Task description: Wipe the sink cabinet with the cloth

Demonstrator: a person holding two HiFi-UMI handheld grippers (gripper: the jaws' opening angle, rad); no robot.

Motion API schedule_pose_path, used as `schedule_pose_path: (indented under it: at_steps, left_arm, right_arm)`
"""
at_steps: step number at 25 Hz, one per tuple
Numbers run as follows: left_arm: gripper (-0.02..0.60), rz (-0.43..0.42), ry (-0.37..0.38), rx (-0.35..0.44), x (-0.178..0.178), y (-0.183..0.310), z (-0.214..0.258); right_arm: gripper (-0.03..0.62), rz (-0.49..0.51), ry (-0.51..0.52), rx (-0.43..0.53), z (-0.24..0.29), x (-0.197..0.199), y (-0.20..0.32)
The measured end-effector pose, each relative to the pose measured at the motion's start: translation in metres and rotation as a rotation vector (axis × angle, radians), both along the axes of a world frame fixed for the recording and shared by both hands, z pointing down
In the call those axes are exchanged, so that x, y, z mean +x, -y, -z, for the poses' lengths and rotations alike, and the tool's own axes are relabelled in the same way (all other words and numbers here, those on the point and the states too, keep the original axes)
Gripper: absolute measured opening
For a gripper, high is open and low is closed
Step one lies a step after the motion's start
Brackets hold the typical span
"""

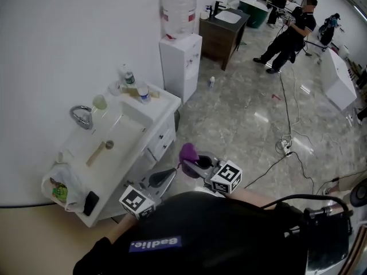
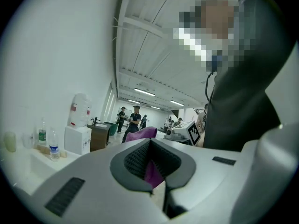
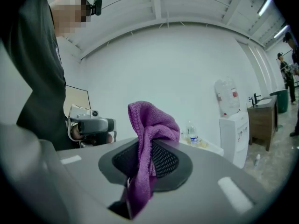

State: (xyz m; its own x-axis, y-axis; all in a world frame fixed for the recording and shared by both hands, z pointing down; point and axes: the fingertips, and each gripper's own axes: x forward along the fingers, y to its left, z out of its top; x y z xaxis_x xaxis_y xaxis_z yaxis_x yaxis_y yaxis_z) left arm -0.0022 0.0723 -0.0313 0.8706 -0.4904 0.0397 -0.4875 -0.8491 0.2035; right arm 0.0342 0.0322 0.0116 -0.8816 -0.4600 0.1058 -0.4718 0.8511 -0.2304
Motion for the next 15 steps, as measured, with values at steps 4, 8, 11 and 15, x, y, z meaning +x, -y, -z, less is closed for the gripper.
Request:
schedule_pose_path:
  at_steps: [4, 8, 11, 15]
  left_arm:
    - [0.0, 0.022, -0.003, 0.002, -0.001, -0.007, -0.002]
    - [0.0, -0.008, 0.048, 0.044, 0.006, -0.019, -0.002]
    - [0.0, -0.012, 0.05, 0.046, 0.009, -0.024, -0.008]
    - [0.0, -0.013, 0.053, 0.042, 0.011, -0.027, -0.01]
  right_arm:
    - [0.057, 0.018, 0.002, 0.038, 0.008, -0.002, -0.016]
    - [0.057, 0.05, -0.01, 0.072, 0.01, -0.008, -0.033]
    - [0.057, 0.06, -0.014, 0.073, 0.008, -0.009, -0.043]
    - [0.057, 0.056, -0.018, 0.078, 0.006, -0.008, -0.046]
